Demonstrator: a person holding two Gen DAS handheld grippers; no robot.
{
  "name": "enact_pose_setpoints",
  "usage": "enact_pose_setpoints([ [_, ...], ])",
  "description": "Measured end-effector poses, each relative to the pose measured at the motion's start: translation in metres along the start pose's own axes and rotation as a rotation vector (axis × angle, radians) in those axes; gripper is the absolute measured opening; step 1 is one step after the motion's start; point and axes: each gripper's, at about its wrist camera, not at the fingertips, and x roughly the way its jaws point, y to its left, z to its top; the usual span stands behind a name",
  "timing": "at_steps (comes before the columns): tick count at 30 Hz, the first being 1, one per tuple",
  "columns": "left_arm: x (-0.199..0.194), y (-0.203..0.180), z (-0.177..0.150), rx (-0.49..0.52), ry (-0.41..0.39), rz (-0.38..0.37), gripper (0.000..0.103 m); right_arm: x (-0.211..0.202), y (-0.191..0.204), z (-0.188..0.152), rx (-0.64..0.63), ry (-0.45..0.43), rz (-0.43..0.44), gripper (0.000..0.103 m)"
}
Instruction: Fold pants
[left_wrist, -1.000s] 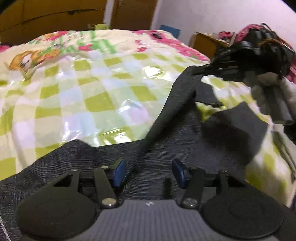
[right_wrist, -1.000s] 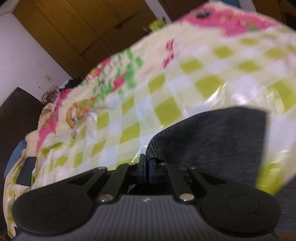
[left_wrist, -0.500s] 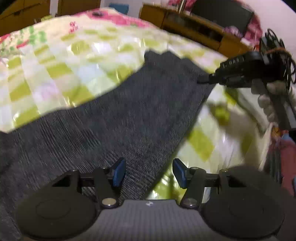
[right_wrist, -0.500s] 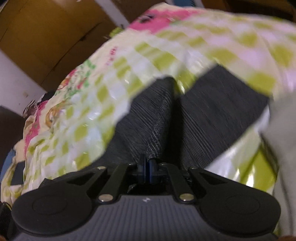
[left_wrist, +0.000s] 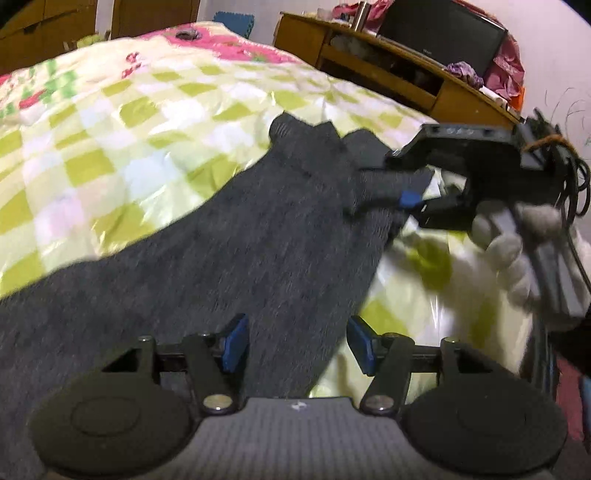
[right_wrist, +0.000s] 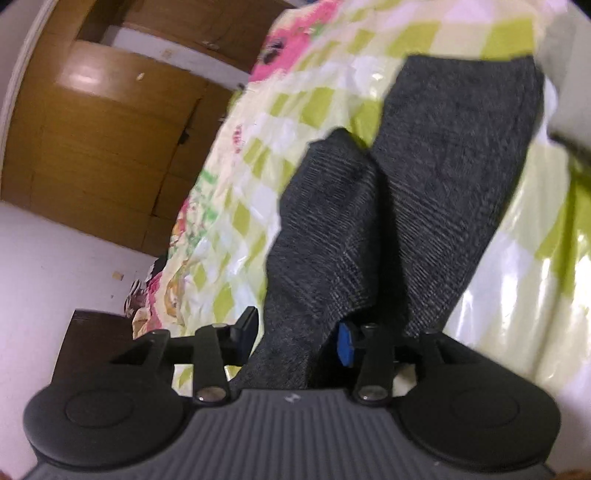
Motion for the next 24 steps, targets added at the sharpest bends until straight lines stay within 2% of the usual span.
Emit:
enact_pose_setpoints([
  [3, 0.017, -0.01, 0.012, 0.013, -0.012, -0.014, 0.071, 0.01, -0.01, 0.008, 0.088, -0.017, 0.042, 0.046],
  [6, 0.031, -0.02, 0.019, 0.048, -0.019, -0.001, 0.072, 0.014, -0.01, 0.015, 0.098, -0.04, 0.062, 0.046],
  [11, 0.041, -0.016, 0.018, 0.013, -0.012, 0.06, 0.073, 0.008, 0.007, 0.014, -0.044, -0.087, 0.014, 0.044],
  [14, 0.04, -0.013, 0.017, -0.011, -0.016, 0.076, 0.073, -0.003, 0.021, 0.013, -0.111, -0.138, 0.031, 0.034],
  [16, 0.036, -0.012, 0.017, -0.02, -0.022, 0.07, 0.074, -0.014, 0.035, 0.015, -0.187, -0.157, 0.067, 0.034],
  [18, 0.034, -0.012, 0.017, -0.019, -0.031, 0.071, 0.077, -0.02, 0.044, 0.016, -0.213, -0.186, 0.065, 0.034],
  [21, 0.032, -0.011, 0.017, -0.016, -0.039, 0.077, 0.078, -0.031, 0.05, 0.012, -0.236, -0.28, 0.08, 0.034],
  [22, 0.032, -0.011, 0.018, -0.017, -0.041, 0.079, 0.078, -0.032, 0.05, 0.01, -0.248, -0.293, 0.084, 0.034],
  [24, 0.033, -0.009, 0.017, -0.024, -0.036, 0.082, 0.078, -0.02, 0.045, 0.009, -0.246, -0.268, 0.016, 0.047],
])
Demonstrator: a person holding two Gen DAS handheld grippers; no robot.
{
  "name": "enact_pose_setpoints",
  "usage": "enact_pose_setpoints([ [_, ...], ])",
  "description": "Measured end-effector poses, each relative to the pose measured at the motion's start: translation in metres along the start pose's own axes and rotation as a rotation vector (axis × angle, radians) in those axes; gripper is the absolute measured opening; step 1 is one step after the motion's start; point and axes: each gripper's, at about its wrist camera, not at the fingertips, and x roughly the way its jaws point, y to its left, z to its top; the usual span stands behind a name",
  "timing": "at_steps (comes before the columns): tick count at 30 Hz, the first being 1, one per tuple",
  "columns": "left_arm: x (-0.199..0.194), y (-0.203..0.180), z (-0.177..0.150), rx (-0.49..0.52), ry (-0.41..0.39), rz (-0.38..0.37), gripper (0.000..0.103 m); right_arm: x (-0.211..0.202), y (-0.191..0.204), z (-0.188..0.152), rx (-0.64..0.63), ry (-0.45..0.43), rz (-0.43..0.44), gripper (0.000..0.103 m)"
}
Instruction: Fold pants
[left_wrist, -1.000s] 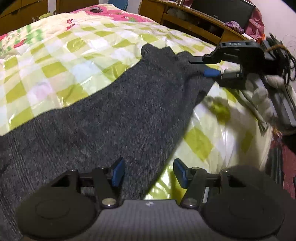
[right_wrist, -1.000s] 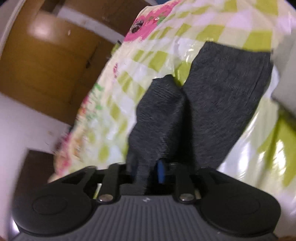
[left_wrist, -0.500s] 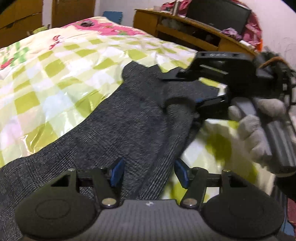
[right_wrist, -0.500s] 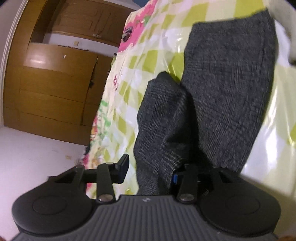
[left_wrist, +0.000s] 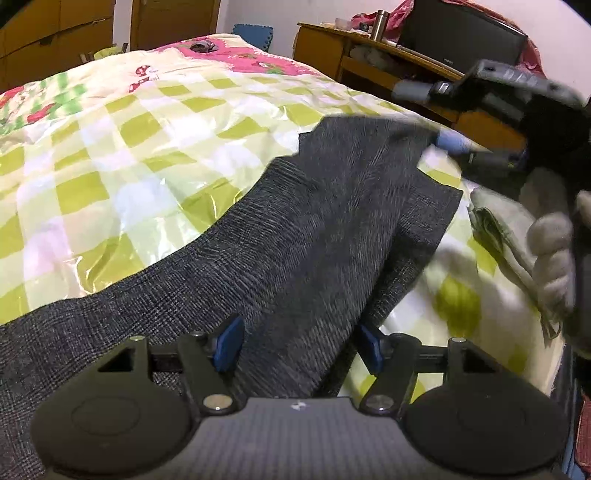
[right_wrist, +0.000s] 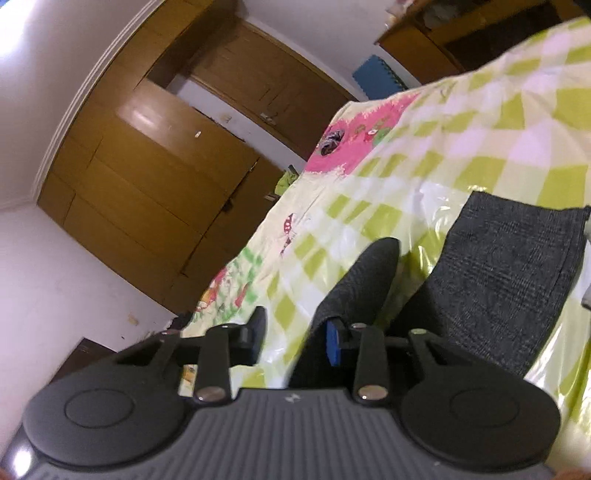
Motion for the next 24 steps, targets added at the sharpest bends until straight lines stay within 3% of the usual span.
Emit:
enact_pose_setpoints([
  [3, 0.0, 0.001, -0.003, -0.008, 0.008, -0.002, 0.078, 0.024, -0.023, -0.007, 0.107, 0.071, -0.04, 0.047],
  [6, -0.001, -0.002, -0.003, 0.003, 0.01, 0.0, 0.078, 0.035, -0.052, -0.006, 0.287, 0.018, -0.038, 0.047],
  [8, 0.001, -0.003, -0.002, 0.009, 0.015, 0.001, 0.078, 0.036, -0.066, -0.003, 0.435, -0.024, 0.008, 0.047],
  [10, 0.003, -0.002, 0.0, 0.009, 0.018, -0.002, 0.078, 0.026, -0.066, 0.004, 0.48, -0.083, 0.1, 0.047],
  [12, 0.006, -0.003, 0.0, 0.013, 0.017, -0.008, 0.078, 0.01, -0.051, 0.015, 0.42, -0.13, 0.164, 0.047],
  [14, 0.007, -0.004, -0.001, 0.025, 0.01, -0.006, 0.079, -0.013, -0.03, 0.021, 0.31, -0.175, 0.169, 0.047],
  [16, 0.01, -0.002, -0.002, 0.02, 0.019, -0.011, 0.079, -0.031, 0.0, 0.02, 0.066, -0.223, 0.067, 0.047],
  [17, 0.012, -0.001, -0.003, 0.019, 0.029, -0.009, 0.079, -0.034, 0.013, 0.016, -0.08, -0.244, -0.018, 0.053],
  [18, 0.014, -0.001, -0.004, 0.022, 0.035, -0.006, 0.079, -0.034, 0.016, 0.011, -0.15, -0.259, -0.075, 0.068],
  [24, 0.014, -0.001, -0.006, 0.04, 0.053, -0.003, 0.079, -0.025, -0.05, 0.013, 0.029, -0.2, -0.206, 0.071],
])
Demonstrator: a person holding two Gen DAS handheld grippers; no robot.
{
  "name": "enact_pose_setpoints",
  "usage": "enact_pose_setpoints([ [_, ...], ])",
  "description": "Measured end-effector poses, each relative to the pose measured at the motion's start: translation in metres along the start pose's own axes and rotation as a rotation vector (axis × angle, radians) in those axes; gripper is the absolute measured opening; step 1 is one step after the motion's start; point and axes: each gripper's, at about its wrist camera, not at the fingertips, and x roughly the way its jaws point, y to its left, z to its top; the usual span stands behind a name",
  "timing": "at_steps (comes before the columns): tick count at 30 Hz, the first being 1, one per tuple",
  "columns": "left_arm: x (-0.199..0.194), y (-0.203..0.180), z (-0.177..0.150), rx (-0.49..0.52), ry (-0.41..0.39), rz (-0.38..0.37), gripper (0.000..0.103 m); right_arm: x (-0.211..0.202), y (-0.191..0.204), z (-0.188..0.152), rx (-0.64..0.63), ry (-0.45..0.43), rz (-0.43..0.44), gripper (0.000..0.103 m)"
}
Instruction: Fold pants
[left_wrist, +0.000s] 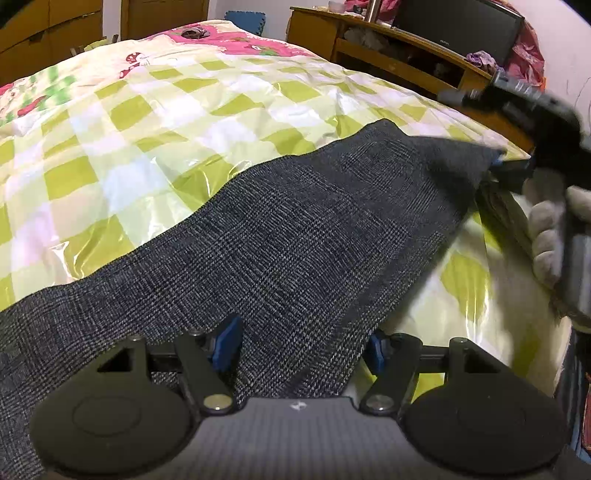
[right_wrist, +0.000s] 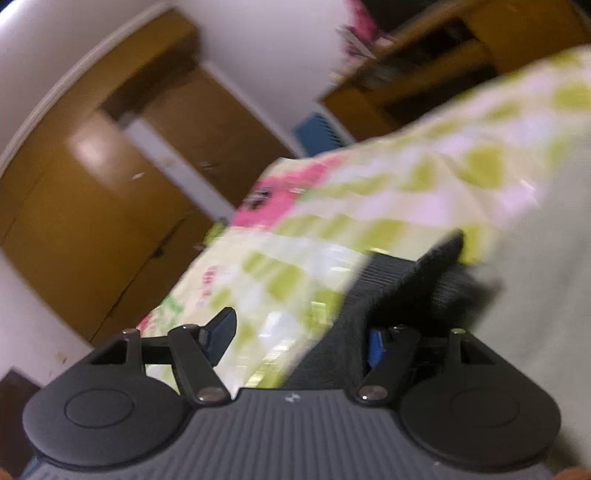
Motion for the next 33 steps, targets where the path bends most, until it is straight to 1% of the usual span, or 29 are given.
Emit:
enact_pose_setpoints([
  [3, 0.001, -0.002, 0.0, 0.017, 0.007, 0.005, 0.08, 0.006, -0.017, 0.005, 0.03, 0.033, -0.016, 0.07],
  [5, 0.002, -0.002, 0.001, 0.017, 0.008, 0.005, 0.081, 0.01, -0.025, 0.012, 0.088, 0.044, -0.007, 0.07],
  [7, 0.002, -0.003, 0.002, 0.016, 0.009, 0.005, 0.082, 0.009, -0.033, 0.02, 0.141, 0.034, -0.011, 0.07],
  [8, 0.002, -0.003, 0.002, 0.019, 0.01, 0.004, 0.082, 0.008, -0.036, 0.022, 0.155, 0.035, -0.02, 0.061],
  [9, 0.003, -0.003, 0.003, 0.024, 0.012, 0.005, 0.082, 0.01, -0.035, 0.024, 0.169, 0.052, -0.025, 0.031],
  [10, 0.002, -0.004, 0.003, 0.027, 0.012, 0.004, 0.082, 0.013, -0.031, 0.028, 0.19, 0.085, -0.007, 0.015],
  [11, 0.002, -0.004, 0.003, 0.027, 0.01, 0.003, 0.082, 0.014, -0.025, 0.031, 0.194, 0.096, 0.032, 0.006],
  [13, 0.0, -0.003, 0.003, 0.021, 0.002, 0.004, 0.082, 0.008, 0.004, 0.039, 0.112, 0.063, 0.124, 0.006],
  [14, -0.003, -0.001, 0.003, 0.016, -0.005, 0.007, 0.082, 0.003, 0.016, 0.044, 0.073, 0.033, 0.172, 0.006],
  [15, -0.005, 0.0, 0.003, 0.01, -0.01, 0.006, 0.082, -0.003, 0.025, 0.049, 0.045, -0.005, 0.244, 0.006],
  [16, -0.006, 0.001, 0.003, 0.004, -0.012, 0.006, 0.082, -0.007, 0.03, 0.054, 0.014, -0.041, 0.29, 0.005],
  [17, -0.007, 0.001, 0.003, 0.002, -0.012, 0.008, 0.082, -0.006, 0.029, 0.057, 0.001, -0.047, 0.277, 0.005],
  [18, -0.007, 0.001, 0.003, 0.006, -0.009, 0.011, 0.082, -0.002, 0.021, 0.058, 0.014, -0.032, 0.243, 0.005],
  [20, -0.003, 0.0, 0.002, 0.011, 0.0, 0.01, 0.082, 0.016, -0.007, 0.05, 0.057, 0.025, 0.147, 0.007],
  [21, 0.0, -0.001, 0.001, 0.009, 0.006, 0.004, 0.083, 0.025, -0.023, 0.045, 0.053, 0.06, 0.074, 0.01],
  [22, 0.002, -0.004, 0.0, 0.015, 0.007, 0.006, 0.084, 0.036, -0.039, 0.039, 0.061, 0.111, -0.019, 0.01],
  [23, 0.003, -0.007, -0.001, 0.032, 0.008, 0.014, 0.085, 0.042, -0.051, 0.034, 0.072, 0.151, -0.08, 0.01],
  [24, 0.003, -0.01, -0.001, 0.051, 0.008, 0.024, 0.086, 0.043, -0.06, 0.03, 0.075, 0.159, -0.089, 0.01],
  [26, 0.002, -0.013, -0.002, 0.064, 0.011, 0.019, 0.086, 0.037, -0.062, 0.027, 0.067, 0.137, -0.058, 0.009],
  [28, 0.002, -0.013, -0.002, 0.071, 0.014, 0.019, 0.086, 0.026, -0.057, 0.029, 0.049, 0.118, -0.031, 0.022],
  [29, 0.001, -0.012, -0.002, 0.069, 0.013, 0.021, 0.086, 0.021, -0.054, 0.03, 0.033, 0.114, -0.017, 0.032],
  [30, 0.0, -0.011, -0.001, 0.062, 0.01, 0.021, 0.086, 0.015, -0.05, 0.03, 0.011, 0.117, -0.019, 0.038],
  [33, -0.003, -0.01, -0.003, 0.047, 0.002, 0.019, 0.086, 0.008, -0.046, 0.025, -0.032, 0.128, -0.053, 0.039],
])
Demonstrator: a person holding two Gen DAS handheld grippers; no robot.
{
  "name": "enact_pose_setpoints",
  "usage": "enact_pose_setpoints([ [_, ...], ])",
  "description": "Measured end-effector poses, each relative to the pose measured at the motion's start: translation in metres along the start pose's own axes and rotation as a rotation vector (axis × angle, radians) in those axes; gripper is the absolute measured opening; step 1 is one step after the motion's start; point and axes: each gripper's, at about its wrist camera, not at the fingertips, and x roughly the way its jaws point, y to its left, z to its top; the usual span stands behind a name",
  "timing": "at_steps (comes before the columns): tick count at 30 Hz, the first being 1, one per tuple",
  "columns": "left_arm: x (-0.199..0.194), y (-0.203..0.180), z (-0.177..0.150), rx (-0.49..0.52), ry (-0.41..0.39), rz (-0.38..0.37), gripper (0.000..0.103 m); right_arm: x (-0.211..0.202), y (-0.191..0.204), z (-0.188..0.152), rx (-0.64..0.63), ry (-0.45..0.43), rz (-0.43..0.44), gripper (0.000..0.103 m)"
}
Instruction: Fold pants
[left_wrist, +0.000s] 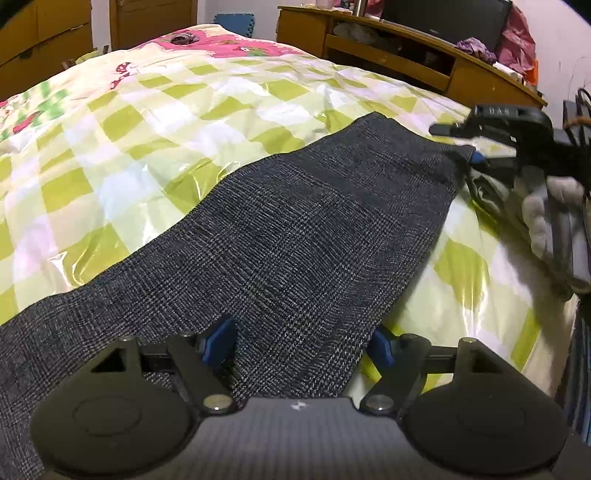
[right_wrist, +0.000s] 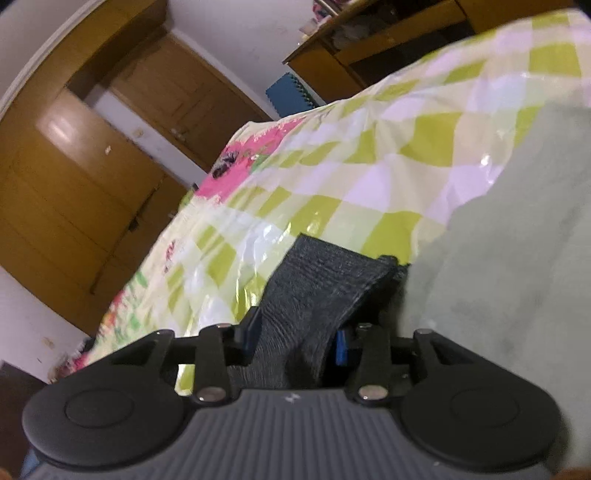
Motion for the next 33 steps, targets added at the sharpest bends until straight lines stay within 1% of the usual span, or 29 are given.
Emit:
enact_pose_setpoints([
  [1, 0.0, 0.0, -0.001, 0.001, 0.002, 0.001, 0.086, 0.002, 0.0, -0.001, 0.008, -0.001, -0.017, 0.039],
  [2, 0.001, -0.001, -0.002, 0.006, 0.006, 0.007, 0.086, 0.006, -0.002, 0.001, 0.033, -0.004, -0.03, 0.037],
  [4, 0.0, -0.001, -0.002, 0.006, 0.009, 0.01, 0.086, 0.013, 0.003, 0.009, 0.099, 0.005, -0.007, 0.02],
  [5, -0.001, -0.001, -0.002, 0.007, 0.009, 0.009, 0.086, 0.016, 0.007, 0.013, 0.12, 0.011, 0.028, 0.007],
  [7, -0.004, -0.001, 0.001, 0.01, -0.002, 0.01, 0.086, 0.015, 0.019, 0.02, 0.115, -0.012, 0.122, 0.007],
  [9, -0.008, 0.0, 0.004, 0.009, -0.015, 0.014, 0.086, 0.005, 0.03, 0.027, 0.092, -0.081, 0.219, 0.006],
  [10, -0.009, 0.0, 0.005, 0.008, -0.02, 0.016, 0.086, 0.0, 0.03, 0.03, 0.097, -0.119, 0.252, 0.006],
  [12, -0.009, 0.0, 0.007, 0.005, -0.025, 0.012, 0.086, -0.006, 0.02, 0.032, 0.104, -0.166, 0.266, 0.006],
  [13, -0.007, -0.001, 0.007, 0.007, -0.023, 0.01, 0.086, -0.001, 0.011, 0.03, 0.108, -0.162, 0.238, 0.006],
  [15, -0.003, -0.005, 0.006, 0.016, -0.01, 0.003, 0.086, 0.015, -0.005, 0.023, 0.101, -0.071, 0.08, 0.009],
  [16, 0.0, -0.007, 0.004, 0.021, -0.004, 0.001, 0.086, 0.02, -0.014, 0.018, 0.092, -0.041, 0.021, 0.009],
  [17, 0.001, -0.01, 0.003, 0.025, 0.0, -0.002, 0.086, 0.022, -0.02, 0.014, 0.09, -0.02, -0.008, 0.007],
  [18, 0.002, -0.012, 0.001, 0.029, 0.002, -0.002, 0.087, 0.022, -0.023, 0.012, 0.093, -0.005, -0.02, 0.007],
  [19, 0.002, -0.013, 0.0, 0.037, 0.002, 0.001, 0.087, 0.017, -0.022, 0.012, 0.096, -0.009, -0.019, 0.007],
  [20, 0.002, -0.015, -0.001, 0.044, -0.002, 0.006, 0.087, 0.012, -0.02, 0.014, 0.1, -0.019, -0.011, 0.01],
  [22, 0.001, -0.014, -0.002, 0.038, -0.004, 0.005, 0.087, 0.001, -0.015, 0.016, 0.109, -0.03, -0.017, 0.024],
  [23, 0.0, -0.013, -0.003, 0.028, -0.008, 0.004, 0.087, -0.003, -0.013, 0.016, 0.117, -0.031, -0.029, 0.037],
  [24, -0.002, -0.012, -0.003, 0.017, -0.013, 0.004, 0.087, -0.011, -0.01, 0.013, 0.118, -0.036, -0.035, 0.044],
  [26, -0.006, -0.011, -0.005, 0.003, -0.022, 0.009, 0.087, -0.028, -0.006, 0.003, 0.114, -0.04, -0.051, 0.049],
  [27, -0.009, -0.01, -0.006, 0.0, -0.029, 0.015, 0.087, -0.036, -0.005, -0.005, 0.128, -0.038, -0.047, 0.049],
  [28, -0.012, -0.01, -0.008, -0.002, -0.036, 0.021, 0.087, -0.045, -0.006, -0.011, 0.145, -0.03, -0.034, 0.049],
  [30, -0.019, -0.01, -0.015, -0.004, -0.046, 0.04, 0.087, -0.051, 0.002, -0.023, 0.164, 0.003, 0.0, 0.049],
  [33, -0.03, -0.008, -0.028, -0.017, -0.062, 0.069, 0.087, -0.06, 0.006, -0.041, 0.153, 0.046, 0.028, 0.05],
])
